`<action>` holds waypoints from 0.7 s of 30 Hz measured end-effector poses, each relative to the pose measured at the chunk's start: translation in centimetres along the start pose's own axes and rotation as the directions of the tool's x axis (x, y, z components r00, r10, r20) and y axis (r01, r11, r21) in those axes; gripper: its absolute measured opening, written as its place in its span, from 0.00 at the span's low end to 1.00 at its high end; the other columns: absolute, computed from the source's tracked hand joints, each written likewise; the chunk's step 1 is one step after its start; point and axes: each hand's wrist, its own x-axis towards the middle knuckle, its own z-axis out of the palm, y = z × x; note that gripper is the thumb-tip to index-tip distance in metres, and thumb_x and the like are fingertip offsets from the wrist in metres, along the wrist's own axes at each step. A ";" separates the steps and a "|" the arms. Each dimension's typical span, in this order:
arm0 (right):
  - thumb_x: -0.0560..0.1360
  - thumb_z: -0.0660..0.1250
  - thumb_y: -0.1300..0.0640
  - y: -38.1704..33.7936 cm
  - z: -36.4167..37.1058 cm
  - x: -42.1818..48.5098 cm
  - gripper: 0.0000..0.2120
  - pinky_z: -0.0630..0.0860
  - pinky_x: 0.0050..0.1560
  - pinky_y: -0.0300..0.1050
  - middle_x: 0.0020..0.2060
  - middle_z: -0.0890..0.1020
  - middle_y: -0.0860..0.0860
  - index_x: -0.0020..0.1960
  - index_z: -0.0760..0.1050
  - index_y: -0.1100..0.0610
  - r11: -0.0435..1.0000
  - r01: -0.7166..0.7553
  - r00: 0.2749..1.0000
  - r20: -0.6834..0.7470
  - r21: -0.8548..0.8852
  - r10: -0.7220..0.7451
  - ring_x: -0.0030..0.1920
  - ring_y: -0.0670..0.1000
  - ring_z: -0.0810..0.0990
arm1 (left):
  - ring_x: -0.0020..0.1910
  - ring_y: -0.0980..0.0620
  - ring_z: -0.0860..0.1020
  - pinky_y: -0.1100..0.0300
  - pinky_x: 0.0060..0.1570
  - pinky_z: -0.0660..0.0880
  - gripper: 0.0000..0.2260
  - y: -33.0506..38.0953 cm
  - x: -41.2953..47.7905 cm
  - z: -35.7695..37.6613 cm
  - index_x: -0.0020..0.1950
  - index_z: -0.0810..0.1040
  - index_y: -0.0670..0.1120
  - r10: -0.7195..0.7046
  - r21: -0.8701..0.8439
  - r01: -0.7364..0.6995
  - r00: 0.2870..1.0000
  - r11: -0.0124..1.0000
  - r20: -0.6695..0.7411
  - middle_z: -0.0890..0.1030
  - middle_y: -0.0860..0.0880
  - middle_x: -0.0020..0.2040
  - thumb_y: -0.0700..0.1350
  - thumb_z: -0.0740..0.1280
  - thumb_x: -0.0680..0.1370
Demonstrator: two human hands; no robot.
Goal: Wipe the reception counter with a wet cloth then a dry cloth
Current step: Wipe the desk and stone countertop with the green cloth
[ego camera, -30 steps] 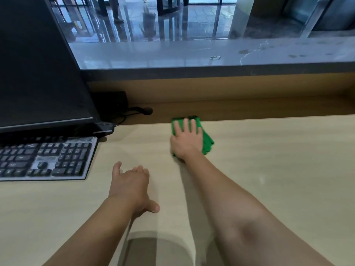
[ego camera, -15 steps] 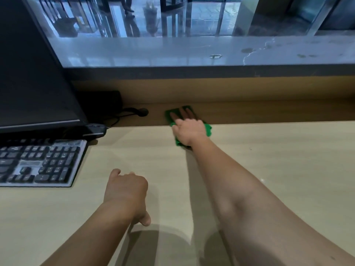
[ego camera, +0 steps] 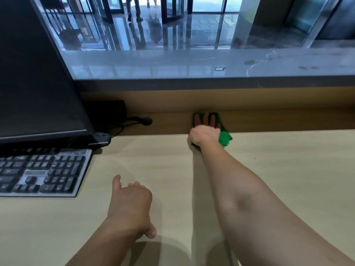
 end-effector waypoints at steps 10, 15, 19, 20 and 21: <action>0.82 0.51 0.51 -13.6 4.2 -7.2 0.28 0.44 0.76 0.59 0.79 0.46 0.51 0.80 0.46 0.46 0.774 0.629 0.777 0.066 -0.070 -0.626 0.79 0.57 0.44 | 0.57 0.53 0.75 0.42 0.70 0.44 0.22 0.1 0.6 -0.6 0.44 0.73 0.52 0.019 0.014 -0.019 1.000 1.000 0.024 0.79 0.52 0.53 0.63 0.76 0.60; 0.83 0.49 0.48 -11.6 5.3 -10.4 0.25 0.45 0.76 0.55 0.79 0.45 0.49 0.79 0.47 0.43 0.621 0.774 0.632 0.104 -0.123 -0.768 0.78 0.53 0.43 | 0.54 0.55 0.76 0.42 0.70 0.45 0.21 -0.1 0.5 -0.1 0.40 0.75 0.52 -0.011 -0.007 0.011 0.999 1.000 0.034 0.80 0.57 0.48 0.66 0.74 0.60; 0.84 0.47 0.48 -5.8 4.0 -9.0 0.25 0.44 0.77 0.54 0.79 0.46 0.50 0.79 0.47 0.43 0.726 0.681 0.731 0.040 -0.095 -0.681 0.79 0.52 0.43 | 0.40 0.57 0.70 0.45 0.69 0.47 0.21 0.2 0.1 -0.6 0.44 0.82 0.53 -0.035 0.031 0.035 0.999 0.999 0.029 0.78 0.56 0.51 0.66 0.72 0.61; 0.83 0.47 0.48 -3.7 3.6 -8.4 0.25 0.44 0.77 0.54 0.80 0.46 0.50 0.79 0.48 0.43 0.780 0.621 0.783 0.011 -0.084 -0.622 0.79 0.52 0.43 | 0.37 0.58 0.69 0.45 0.69 0.47 0.21 0.2 0.1 -0.7 0.44 0.83 0.53 -0.042 0.024 0.041 0.999 0.999 0.031 0.78 0.56 0.49 0.66 0.73 0.61; 0.83 0.48 0.48 -1.5 3.2 -7.8 0.25 0.45 0.77 0.54 0.80 0.47 0.50 0.79 0.48 0.44 0.830 0.553 0.831 -0.017 -0.072 -0.555 0.79 0.52 0.44 | 0.36 0.59 0.69 0.45 0.69 0.47 0.20 0.2 0.1 -0.7 0.44 0.83 0.53 -0.049 0.013 0.048 0.998 0.999 0.040 0.78 0.56 0.47 0.66 0.73 0.61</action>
